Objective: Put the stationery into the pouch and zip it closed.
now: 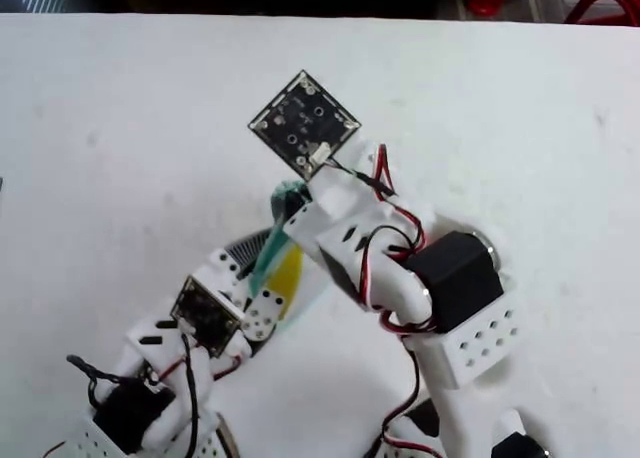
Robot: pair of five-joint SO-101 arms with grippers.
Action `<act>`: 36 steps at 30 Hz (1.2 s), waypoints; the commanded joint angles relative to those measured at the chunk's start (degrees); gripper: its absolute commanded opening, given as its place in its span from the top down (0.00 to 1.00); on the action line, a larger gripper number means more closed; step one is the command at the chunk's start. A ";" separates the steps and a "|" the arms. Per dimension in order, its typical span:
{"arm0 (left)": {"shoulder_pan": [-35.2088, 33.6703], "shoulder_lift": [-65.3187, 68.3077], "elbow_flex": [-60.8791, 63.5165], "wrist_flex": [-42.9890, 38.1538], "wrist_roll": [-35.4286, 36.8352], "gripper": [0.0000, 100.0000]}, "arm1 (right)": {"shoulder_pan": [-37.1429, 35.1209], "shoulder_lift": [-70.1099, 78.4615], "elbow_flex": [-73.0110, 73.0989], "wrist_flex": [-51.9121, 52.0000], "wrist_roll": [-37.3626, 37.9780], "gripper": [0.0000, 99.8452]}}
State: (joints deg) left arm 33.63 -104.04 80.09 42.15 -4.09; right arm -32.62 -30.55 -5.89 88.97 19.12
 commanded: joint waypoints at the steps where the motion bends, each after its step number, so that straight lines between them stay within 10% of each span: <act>1: 1.01 -0.57 -0.88 1.32 -0.53 0.98 | 6.29 0.48 0.09 -2.77 2.90 0.98; 36: 0.92 -0.57 -3.69 6.24 -0.62 0.98 | 20.53 -7.69 12.31 -19.47 8.18 0.98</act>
State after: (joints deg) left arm 34.33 -104.92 78.07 47.34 -4.18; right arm -8.79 -34.24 8.88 68.13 31.87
